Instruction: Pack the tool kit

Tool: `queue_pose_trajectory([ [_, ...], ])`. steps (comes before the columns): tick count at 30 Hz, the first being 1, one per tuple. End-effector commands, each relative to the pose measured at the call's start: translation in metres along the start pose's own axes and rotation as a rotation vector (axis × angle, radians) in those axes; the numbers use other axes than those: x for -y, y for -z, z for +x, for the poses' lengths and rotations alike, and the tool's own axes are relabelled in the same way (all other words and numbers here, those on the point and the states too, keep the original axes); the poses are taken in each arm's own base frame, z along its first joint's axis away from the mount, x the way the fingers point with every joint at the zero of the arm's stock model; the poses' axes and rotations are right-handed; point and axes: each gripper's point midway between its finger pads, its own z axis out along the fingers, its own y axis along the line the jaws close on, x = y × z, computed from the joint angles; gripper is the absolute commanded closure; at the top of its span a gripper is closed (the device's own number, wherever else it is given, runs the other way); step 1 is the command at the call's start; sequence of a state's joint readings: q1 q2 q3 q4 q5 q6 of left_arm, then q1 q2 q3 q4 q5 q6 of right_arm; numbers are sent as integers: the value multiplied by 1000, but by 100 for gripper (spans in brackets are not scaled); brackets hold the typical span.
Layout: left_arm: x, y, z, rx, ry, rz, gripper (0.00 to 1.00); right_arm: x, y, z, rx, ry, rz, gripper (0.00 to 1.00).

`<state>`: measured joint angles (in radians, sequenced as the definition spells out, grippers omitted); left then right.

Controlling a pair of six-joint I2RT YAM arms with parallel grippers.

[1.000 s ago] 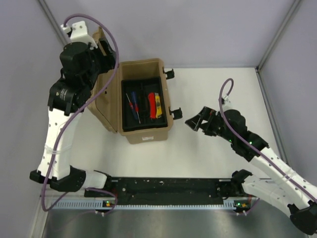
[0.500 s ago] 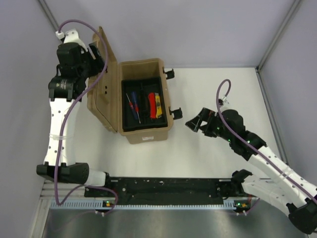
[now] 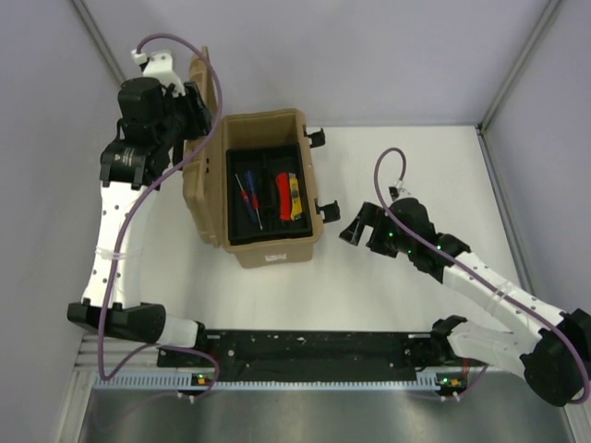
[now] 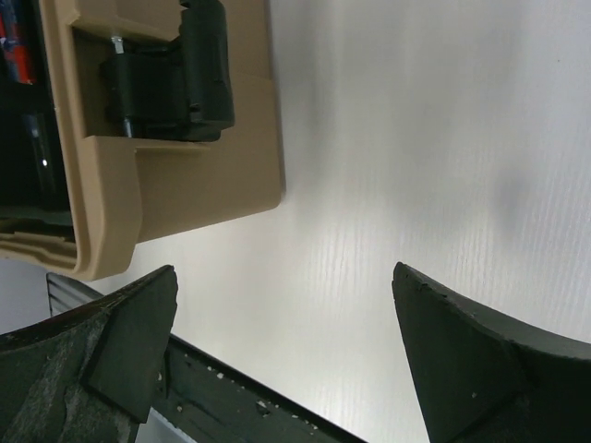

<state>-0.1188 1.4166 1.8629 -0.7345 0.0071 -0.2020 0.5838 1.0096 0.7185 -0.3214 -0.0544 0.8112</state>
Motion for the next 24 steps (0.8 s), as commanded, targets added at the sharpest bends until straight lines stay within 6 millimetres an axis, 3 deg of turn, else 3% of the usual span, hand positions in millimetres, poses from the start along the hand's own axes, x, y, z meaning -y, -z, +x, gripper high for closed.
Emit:
queue_pose_trajectory([
  [1, 46, -15, 21, -68, -42, 143, 45, -9, -9, -12, 34, 14, -43, 4],
  [8, 79, -25, 39, -104, -11, 218, 44, 1, -14, -12, 49, 0, -16, 4],
  [16, 135, -20, 44, -87, 93, 449, 38, 22, -17, -29, 109, -45, 52, 4],
  [19, 148, -13, 47, -76, 91, 499, 36, 40, -19, -36, 121, -84, 91, 4],
  [22, 163, -1, 61, -71, 31, 540, 33, 55, -26, -37, 110, -138, 86, 4],
  [24, 171, 8, 82, -91, -37, 568, 32, 61, -31, -36, 102, -174, 72, 5],
])
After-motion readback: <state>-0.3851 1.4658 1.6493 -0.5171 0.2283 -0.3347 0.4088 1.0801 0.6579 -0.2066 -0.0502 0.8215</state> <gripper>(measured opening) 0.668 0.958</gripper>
